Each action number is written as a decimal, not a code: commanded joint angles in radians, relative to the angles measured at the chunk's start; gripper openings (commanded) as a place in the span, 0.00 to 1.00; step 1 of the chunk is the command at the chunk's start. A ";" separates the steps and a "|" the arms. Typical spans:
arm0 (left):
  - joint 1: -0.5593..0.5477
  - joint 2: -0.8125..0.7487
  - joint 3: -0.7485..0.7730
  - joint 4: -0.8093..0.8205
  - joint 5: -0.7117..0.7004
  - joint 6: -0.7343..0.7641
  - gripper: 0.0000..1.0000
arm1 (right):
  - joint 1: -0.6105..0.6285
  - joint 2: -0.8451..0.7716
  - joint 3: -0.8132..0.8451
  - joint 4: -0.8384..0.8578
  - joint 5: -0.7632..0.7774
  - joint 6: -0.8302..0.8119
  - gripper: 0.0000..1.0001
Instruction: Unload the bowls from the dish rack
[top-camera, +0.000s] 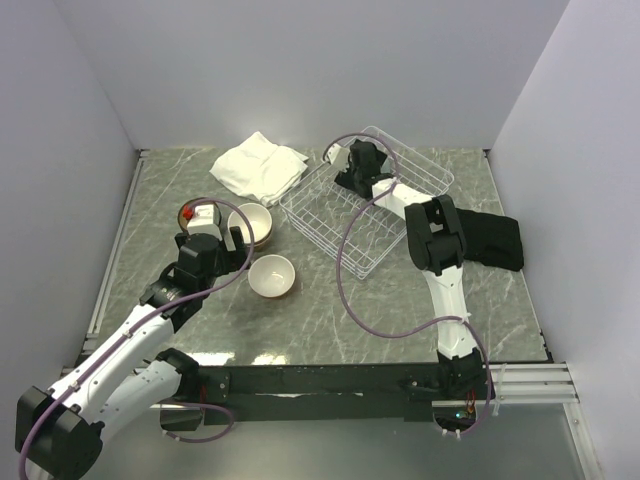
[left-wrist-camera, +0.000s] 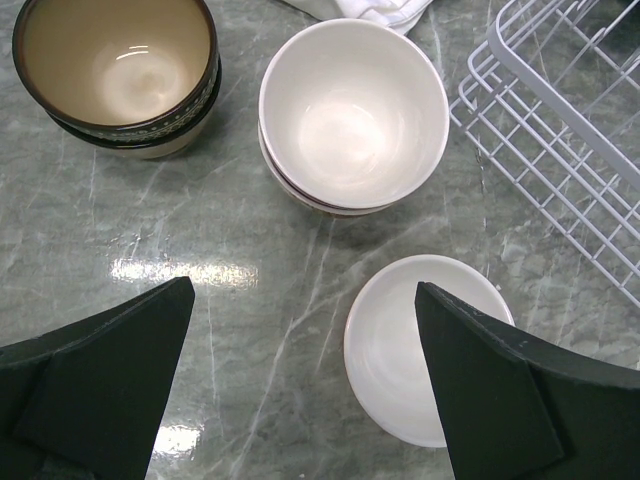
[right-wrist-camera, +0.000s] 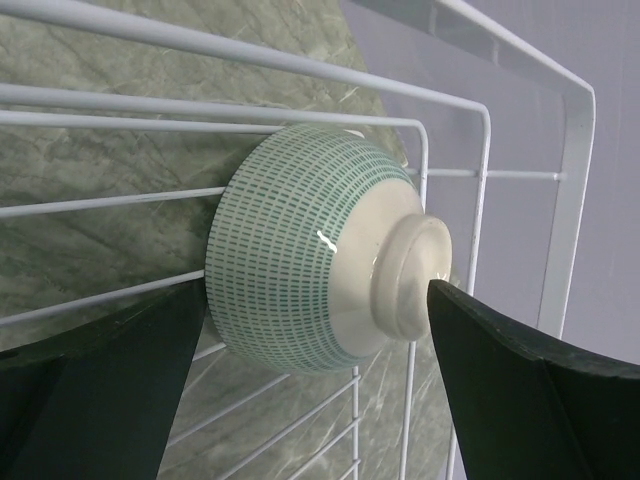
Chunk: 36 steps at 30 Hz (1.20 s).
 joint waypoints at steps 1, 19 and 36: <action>0.000 0.002 0.001 0.012 0.017 0.005 0.99 | -0.001 0.039 0.018 -0.009 0.020 -0.015 0.97; 0.000 -0.028 -0.002 0.029 0.009 -0.001 1.00 | 0.016 -0.182 -0.128 0.048 0.052 0.024 0.43; 0.000 -0.054 0.006 0.043 0.040 0.005 0.99 | 0.018 -0.326 -0.148 -0.110 -0.043 0.258 0.23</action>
